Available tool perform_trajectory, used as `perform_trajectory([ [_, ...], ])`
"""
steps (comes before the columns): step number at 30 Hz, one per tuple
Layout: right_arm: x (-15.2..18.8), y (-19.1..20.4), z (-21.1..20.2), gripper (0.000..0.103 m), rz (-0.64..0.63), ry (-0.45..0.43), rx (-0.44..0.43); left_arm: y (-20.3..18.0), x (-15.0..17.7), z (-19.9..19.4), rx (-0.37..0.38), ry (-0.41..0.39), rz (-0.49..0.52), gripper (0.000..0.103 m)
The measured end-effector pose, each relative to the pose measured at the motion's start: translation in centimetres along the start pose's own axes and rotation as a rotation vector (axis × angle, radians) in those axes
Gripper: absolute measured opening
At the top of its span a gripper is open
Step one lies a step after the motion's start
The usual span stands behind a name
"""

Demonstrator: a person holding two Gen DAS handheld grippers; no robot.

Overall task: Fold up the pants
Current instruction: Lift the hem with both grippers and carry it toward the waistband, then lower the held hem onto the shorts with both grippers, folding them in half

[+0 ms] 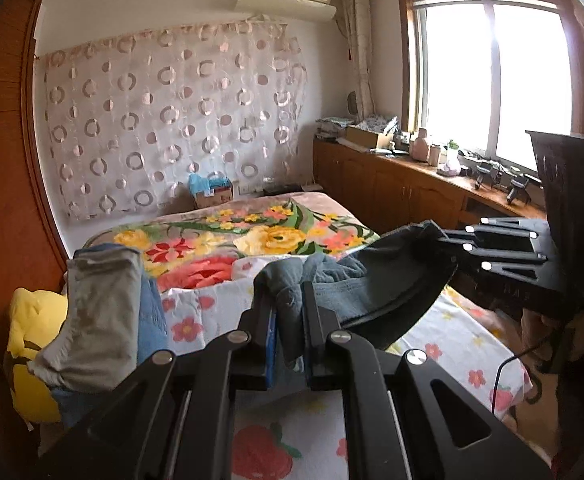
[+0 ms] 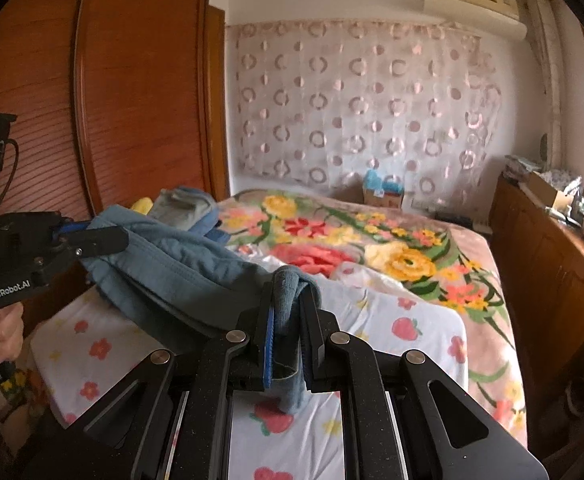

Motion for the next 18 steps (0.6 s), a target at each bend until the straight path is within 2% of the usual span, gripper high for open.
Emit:
perform_trajectory([
  [8, 2.2, 2.0, -0.5, 0.008, 0.009, 0.054, -0.046, -0.6, 2.3, -1.6, 0.026, 0.054, -0.003, 0.008],
  [15, 6.4, 3.8, -1.9, 0.008, 0.061, 0.086, -0.086, -1.7, 6.0, -3.3, 0.073, 0.106, 0.022, 0.008],
  [18, 8.8, 4.6, -2.2, 0.008, 0.096, 0.107, -0.099, -2.1, 7.8, -4.0, 0.094, 0.124, -0.004, 0.008],
])
Point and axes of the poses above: each gripper's, at about its wrist camera, not at the fingertips, and z roughly the way its jaws point, y to its left, x to its underside, the point moved 4 cm from there along z, roughly the way its jaws point, and after that the axes turned 7 degrees about -x, right-handed, at the moved point
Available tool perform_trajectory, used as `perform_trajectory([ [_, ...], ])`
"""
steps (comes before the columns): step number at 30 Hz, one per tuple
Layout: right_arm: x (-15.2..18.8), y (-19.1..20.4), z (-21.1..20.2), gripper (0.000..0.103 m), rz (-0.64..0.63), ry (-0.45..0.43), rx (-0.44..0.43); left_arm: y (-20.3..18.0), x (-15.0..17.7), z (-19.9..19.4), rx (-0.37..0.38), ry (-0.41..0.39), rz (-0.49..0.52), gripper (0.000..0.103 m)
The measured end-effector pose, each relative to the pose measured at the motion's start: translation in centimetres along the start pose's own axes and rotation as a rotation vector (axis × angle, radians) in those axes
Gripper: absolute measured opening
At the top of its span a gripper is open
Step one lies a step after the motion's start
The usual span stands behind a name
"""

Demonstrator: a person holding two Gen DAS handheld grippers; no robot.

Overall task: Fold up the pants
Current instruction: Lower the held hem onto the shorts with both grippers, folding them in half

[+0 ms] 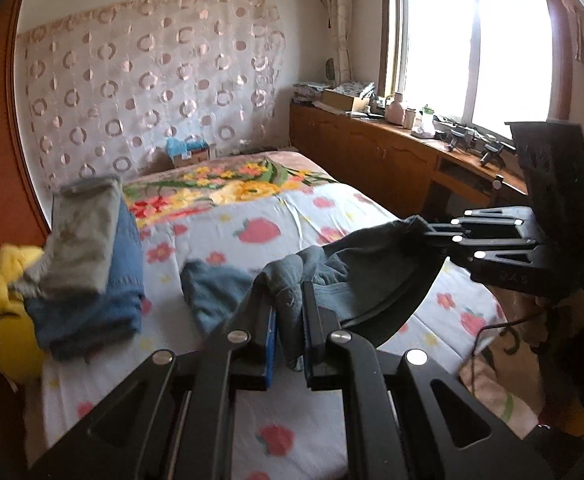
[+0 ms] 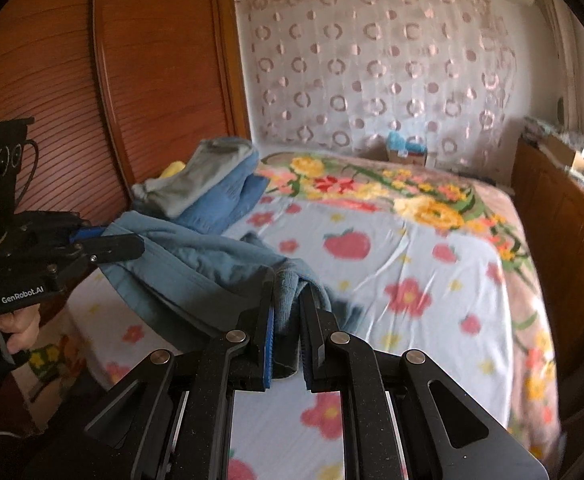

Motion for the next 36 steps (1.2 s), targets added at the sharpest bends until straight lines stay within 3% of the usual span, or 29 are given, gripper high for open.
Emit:
perform_trajectory([
  [6, 4.2, 0.5, 0.2, 0.008, 0.050, 0.027, 0.009, -0.2, 4.1, -0.1, 0.008, 0.037, -0.054, 0.008],
  [17, 8.3, 1.4, 1.1, 0.008, 0.095, 0.082, -0.013, -0.7, 8.9, 0.7, 0.008, 0.125, -0.077, 0.009],
  [36, 8.4, 1.5, -1.8, 0.008, 0.120, 0.041, -0.048, -2.2, 9.3, -1.6, 0.072, 0.102, -0.084, 0.009],
])
Point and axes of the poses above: each gripper's, at about its wrist camera, not at the fingertips, and z roughly the way its jaws point, y to its left, x to its underside, the point moved 4 cm from there along z, roughly the way its jaws point, and after that the axes turned 7 degrees about -x, right-handed, at the moved point
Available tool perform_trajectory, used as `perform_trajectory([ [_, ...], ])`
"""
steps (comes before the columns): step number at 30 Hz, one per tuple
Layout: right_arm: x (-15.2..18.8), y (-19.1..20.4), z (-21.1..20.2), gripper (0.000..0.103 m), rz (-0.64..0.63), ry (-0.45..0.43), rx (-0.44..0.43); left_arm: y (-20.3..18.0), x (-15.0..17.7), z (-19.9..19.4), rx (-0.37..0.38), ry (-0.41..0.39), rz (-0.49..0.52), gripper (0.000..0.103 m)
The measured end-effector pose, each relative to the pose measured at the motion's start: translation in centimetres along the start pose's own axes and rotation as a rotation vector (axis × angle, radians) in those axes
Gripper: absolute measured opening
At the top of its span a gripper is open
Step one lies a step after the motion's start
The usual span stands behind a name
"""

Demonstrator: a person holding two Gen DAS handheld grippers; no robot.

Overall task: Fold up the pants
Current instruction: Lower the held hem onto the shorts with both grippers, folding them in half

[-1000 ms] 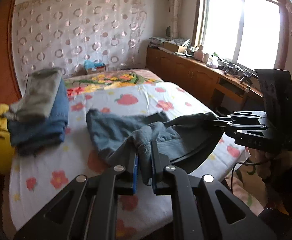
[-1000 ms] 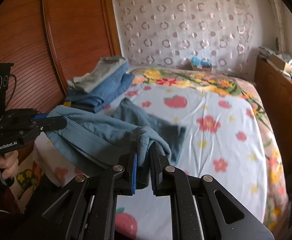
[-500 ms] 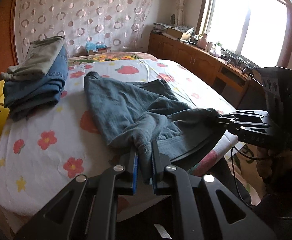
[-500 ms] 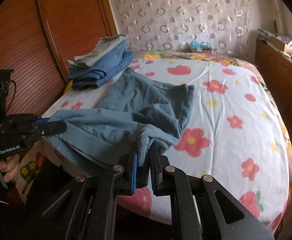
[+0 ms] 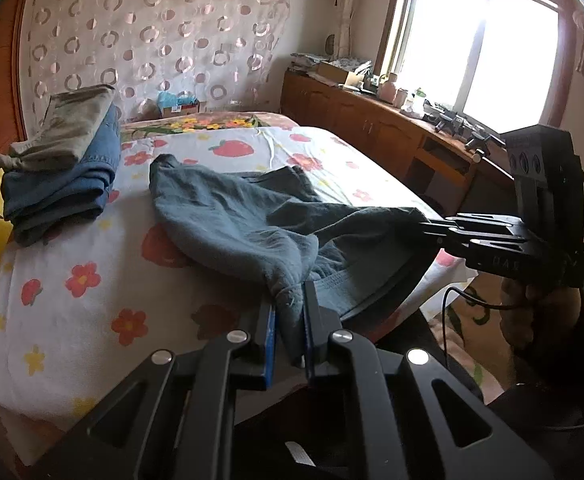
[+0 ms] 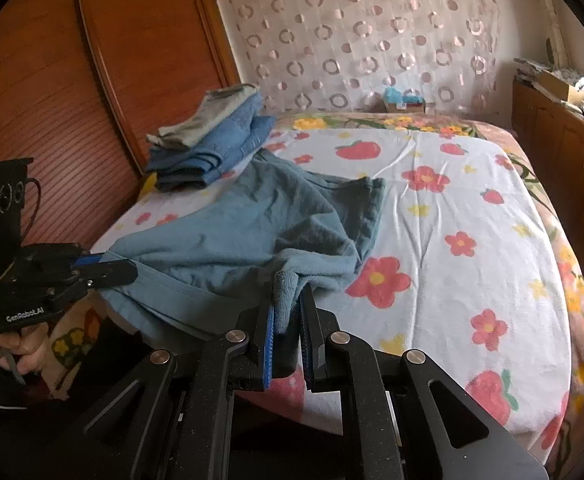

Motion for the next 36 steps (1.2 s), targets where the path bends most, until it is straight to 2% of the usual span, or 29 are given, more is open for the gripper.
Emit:
perform_trajectory([
  [7, -0.4, 0.4, -1.1, 0.008, -0.010, -0.018, -0.003, 0.1, -0.8, -0.6, 0.003, -0.015, -0.005, 0.009],
  [19, -1.4, -1.0, 0.7, 0.008, 0.003, -0.029, 0.000, 1.2, -1.5, 0.9, -0.025, -0.003, -0.033, 0.011],
  [30, -4.4, -2.3, 2.4, 0.008, 0.009, -0.059, 0.006, 2.3, -5.1, 3.4, -0.038, -0.020, -0.018, 0.010],
  [36, -6.3, -3.3, 3.7, 0.008, 0.009, -0.068, 0.028, 3.2, -7.2, 5.0, -0.075, -0.030, -0.017, 0.010],
])
Point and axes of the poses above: each gripper's, at about its wrist camera, not at the fingertips, and z roughly the way its jaws point, y to its left, x to its underside, the point moved 4 cm from there along z, roughly the way its jaws point, and after that the axes turned 7 degrees about -x, right-handed, at the moved point
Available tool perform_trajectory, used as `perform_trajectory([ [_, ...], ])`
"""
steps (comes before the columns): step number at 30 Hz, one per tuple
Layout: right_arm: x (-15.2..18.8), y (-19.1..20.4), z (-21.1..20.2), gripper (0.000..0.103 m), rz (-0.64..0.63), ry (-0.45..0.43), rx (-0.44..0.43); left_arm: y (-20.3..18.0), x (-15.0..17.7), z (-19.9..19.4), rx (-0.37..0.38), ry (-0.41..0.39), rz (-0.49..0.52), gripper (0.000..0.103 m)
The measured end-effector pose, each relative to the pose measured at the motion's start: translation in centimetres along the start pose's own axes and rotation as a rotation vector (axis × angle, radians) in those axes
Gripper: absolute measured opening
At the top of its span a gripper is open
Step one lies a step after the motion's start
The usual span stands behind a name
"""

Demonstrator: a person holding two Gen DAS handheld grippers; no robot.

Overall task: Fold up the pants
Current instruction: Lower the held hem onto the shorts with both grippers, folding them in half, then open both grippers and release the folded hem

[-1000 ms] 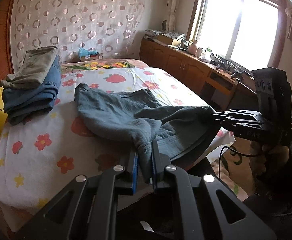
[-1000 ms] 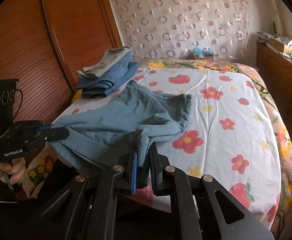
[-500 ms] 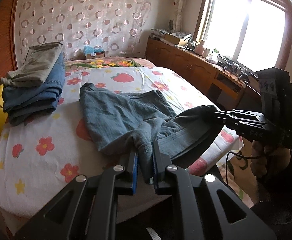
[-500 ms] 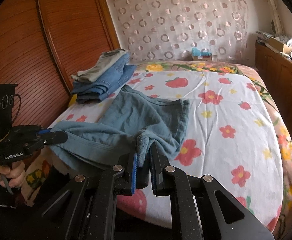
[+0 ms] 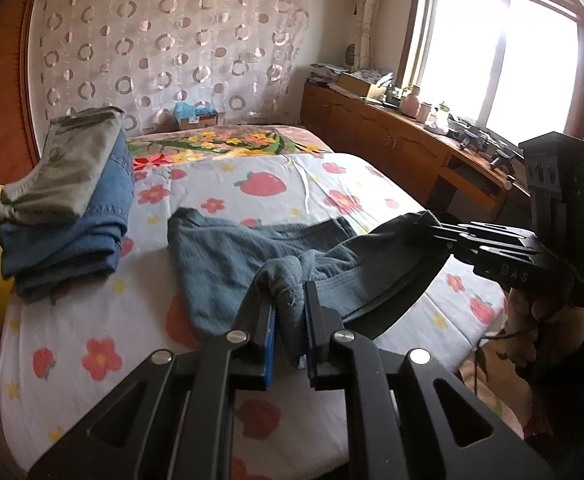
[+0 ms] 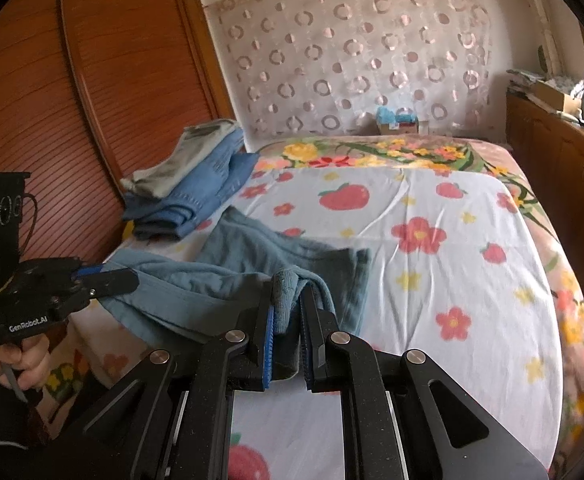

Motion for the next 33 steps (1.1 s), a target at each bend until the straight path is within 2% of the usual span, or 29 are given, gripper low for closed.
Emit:
perform_trajectory([
  [4, -0.1, -0.7, 2.1, 0.008, -0.001, 0.037, 0.017, 0.7, 0.2, 1.6, -0.035, -0.002, -0.011, 0.011],
  [12, 0.1, -2.0, 5.4, 0.008, 0.001, 0.091, 0.048, 2.0, 0.6, 3.6, -0.036, 0.016, -0.045, 0.014],
  [14, 0.0, -2.2, 5.8, 0.009, -0.003, 0.099, 0.065, 2.0, 0.5, 3.6, -0.034, 0.018, -0.044, 0.018],
  [16, 0.0, -2.5, 6.0, 0.016, -0.001, 0.106, 0.082, 2.1, 0.4, 3.4, -0.029, 0.012, -0.038, 0.022],
  [19, 0.0, -2.4, 5.5, 0.017, -0.010, 0.095, 0.084, 2.2, 0.4, 2.6, -0.041, -0.037, -0.028, 0.034],
  [21, 0.0, -2.3, 5.2, 0.021, -0.017, 0.090, 0.095, 2.3, 0.4, 2.3, -0.031, -0.043, -0.033, 0.038],
  [23, -0.1, -2.3, 4.4, 0.036, -0.022, 0.071, 0.120, 2.5, 0.5, 2.2, -0.035, -0.037, -0.032, 0.039],
  [25, -0.1, -2.5, 3.7, 0.042, -0.021, 0.060, 0.122, 2.7, 0.9, 2.1, -0.049, -0.030, -0.024, 0.039],
  [29, 0.5, -3.2, 2.1, 0.042, -0.014, 0.068, 0.119, 3.1, 2.6, 1.8, -0.056, -0.007, -0.020, 0.039],
  [33, 2.6, -3.9, 1.6, 0.042, -0.025, 0.134, 0.116, 3.5, 4.4, 2.1, -0.050, 0.032, -0.028, 0.039],
])
Point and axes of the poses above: each gripper's, at about its wrist camera, not at the fingertips, and z roughly the way its jaws point, y to its left, x to its underside, the point moved 4 cm from there along z, roughly the way its jaws point, and after that the axes turned 7 degrees about -x, right-handed, at the moved point
